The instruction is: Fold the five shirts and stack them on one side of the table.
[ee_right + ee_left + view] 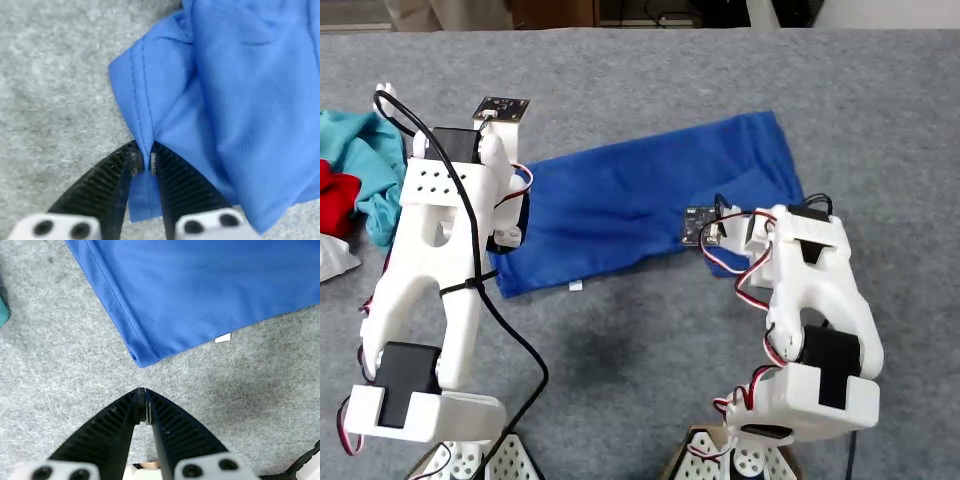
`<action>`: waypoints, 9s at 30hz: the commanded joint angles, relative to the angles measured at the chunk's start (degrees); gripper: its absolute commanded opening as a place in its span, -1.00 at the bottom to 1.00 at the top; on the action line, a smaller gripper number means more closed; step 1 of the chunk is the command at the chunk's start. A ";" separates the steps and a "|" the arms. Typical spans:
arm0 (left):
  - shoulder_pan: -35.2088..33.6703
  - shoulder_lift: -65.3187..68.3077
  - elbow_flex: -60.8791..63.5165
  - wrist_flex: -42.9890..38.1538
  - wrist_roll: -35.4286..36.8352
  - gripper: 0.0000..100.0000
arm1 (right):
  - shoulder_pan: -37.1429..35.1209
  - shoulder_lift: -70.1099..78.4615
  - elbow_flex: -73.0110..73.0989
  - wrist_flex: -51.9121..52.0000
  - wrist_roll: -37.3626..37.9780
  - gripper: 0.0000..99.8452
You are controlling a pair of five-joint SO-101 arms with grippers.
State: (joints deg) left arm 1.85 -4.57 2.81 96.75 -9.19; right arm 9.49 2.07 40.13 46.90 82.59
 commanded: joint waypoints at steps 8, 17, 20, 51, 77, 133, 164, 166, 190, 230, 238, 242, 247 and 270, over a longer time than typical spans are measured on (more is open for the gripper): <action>-0.09 -2.33 -0.44 0.26 -0.44 -0.96 | 0.75 -7.16 -8.66 11.52 -0.35 -0.99; -0.35 -2.33 -0.44 0.18 -0.44 -0.96 | 0.40 -9.63 -20.79 15.65 -0.18 -0.99; -0.44 -2.33 -0.44 0.18 -0.44 -0.96 | -0.22 -7.34 -24.40 15.56 -0.18 -0.99; -0.53 -2.33 -0.18 0.18 -0.53 -0.96 | -9.89 27.91 -61.32 14.51 -0.97 -0.99; 0.00 -2.33 0.00 0.18 -0.53 -0.96 | -9.54 14.02 -61.23 27.08 -13.10 -0.84; 5.19 -1.63 25.14 -32.79 5.63 -0.96 | -5.32 72.22 -129.45 48.97 -30.77 -0.99; 0.88 -2.15 37.54 -36.92 -4.04 -0.96 | -4.70 71.25 -130.95 53.01 -25.41 -0.99; 0.97 -2.33 35.52 -34.55 -4.04 -0.96 | -4.70 69.85 -135.52 55.47 -25.14 -0.99; -11.43 0.22 12.84 -24.53 2.02 -0.57 | 3.56 52.97 -135.08 55.38 -30.51 -0.99; -12.40 42.77 -19.34 -13.10 11.69 -0.96 | 4.79 52.79 -135.43 55.21 -30.42 -0.99; -19.34 42.86 -31.12 -5.19 11.69 -0.96 | 5.67 51.47 -135.34 55.21 -30.33 -0.99; -21.19 43.03 -41.05 0.62 11.69 -0.96 | 5.76 51.38 -135.34 55.12 -30.33 -0.99; -16.97 42.77 -50.20 3.96 11.69 -0.96 | 6.73 51.38 -135.43 53.01 -33.05 -0.99; 20.04 43.38 -70.59 -0.44 20.40 -0.96 | 15.34 47.78 -135.34 48.18 -33.14 -0.99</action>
State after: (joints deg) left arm 19.43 39.30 -65.23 98.77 9.89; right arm 23.38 55.34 -92.35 96.31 49.80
